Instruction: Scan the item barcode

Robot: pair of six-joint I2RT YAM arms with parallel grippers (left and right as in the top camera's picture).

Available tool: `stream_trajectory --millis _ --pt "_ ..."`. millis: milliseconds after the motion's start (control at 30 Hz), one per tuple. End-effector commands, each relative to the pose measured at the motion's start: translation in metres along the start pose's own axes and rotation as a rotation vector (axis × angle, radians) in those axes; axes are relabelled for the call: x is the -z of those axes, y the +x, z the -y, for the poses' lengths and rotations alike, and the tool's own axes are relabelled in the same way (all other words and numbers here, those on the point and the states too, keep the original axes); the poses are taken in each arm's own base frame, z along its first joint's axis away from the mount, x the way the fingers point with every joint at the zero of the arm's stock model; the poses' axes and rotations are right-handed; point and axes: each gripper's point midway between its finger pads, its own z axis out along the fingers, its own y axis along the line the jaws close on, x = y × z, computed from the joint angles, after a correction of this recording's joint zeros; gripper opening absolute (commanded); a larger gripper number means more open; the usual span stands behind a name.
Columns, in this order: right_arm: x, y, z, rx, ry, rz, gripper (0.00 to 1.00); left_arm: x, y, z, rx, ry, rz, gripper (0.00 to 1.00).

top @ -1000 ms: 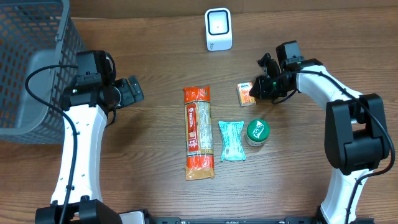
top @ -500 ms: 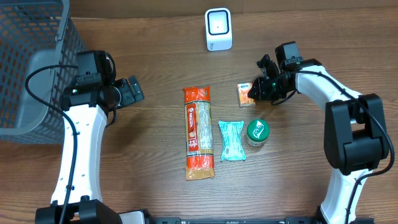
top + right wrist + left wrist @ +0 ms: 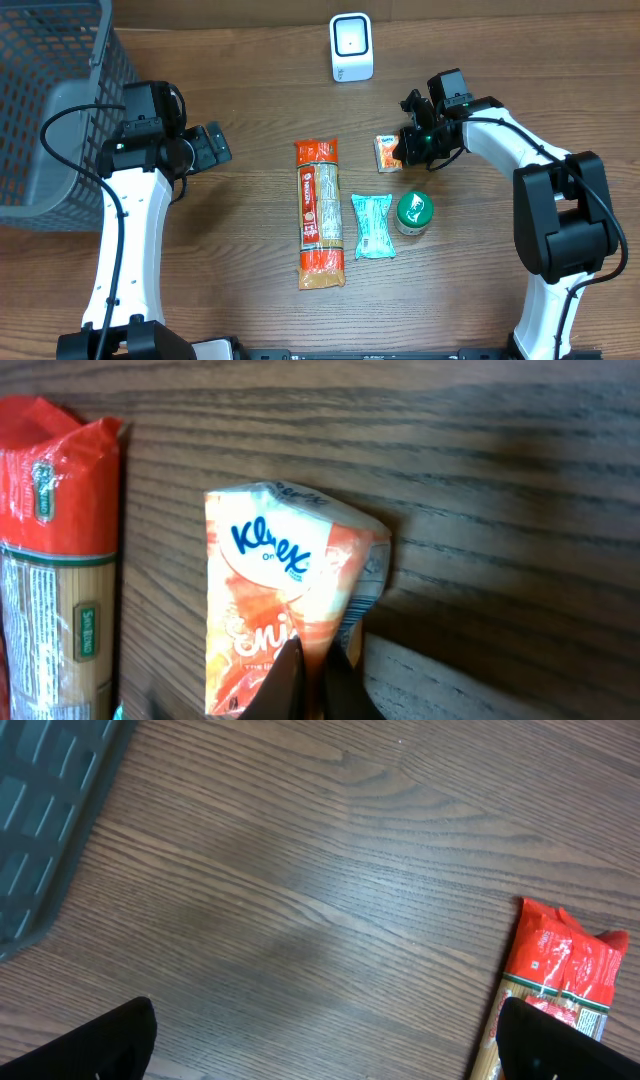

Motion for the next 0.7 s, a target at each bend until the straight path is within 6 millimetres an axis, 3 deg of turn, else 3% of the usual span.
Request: stream_trajectory --millis 0,100,233,333,433,500,667 --pt "0.011 -0.003 0.004 -0.008 0.017 0.010 0.04 0.001 -0.001 0.002 -0.013 0.006 0.004 1.00" --pt "0.043 -0.012 0.012 -0.030 0.082 0.037 0.04 0.001 -0.001 0.001 -0.012 0.006 0.004 1.00" --pt "0.101 -0.018 0.027 -0.023 0.300 0.109 0.04 0.001 -0.001 0.001 -0.012 0.006 0.004 1.00" --pt "0.146 -0.009 0.047 -0.014 0.565 0.135 0.04 0.001 -0.001 0.002 -0.012 0.006 0.004 1.00" --pt "0.178 0.006 0.066 -0.062 0.813 0.132 0.04 0.001 -0.001 0.002 -0.013 0.006 0.004 1.00" --pt "0.190 0.016 0.073 -0.118 0.934 0.135 0.04 0.001 -0.001 0.002 -0.012 0.006 0.004 1.00" --pt "0.198 0.041 0.082 -0.220 1.111 0.140 0.04 0.001 -0.001 0.002 -0.013 0.006 0.004 1.00"
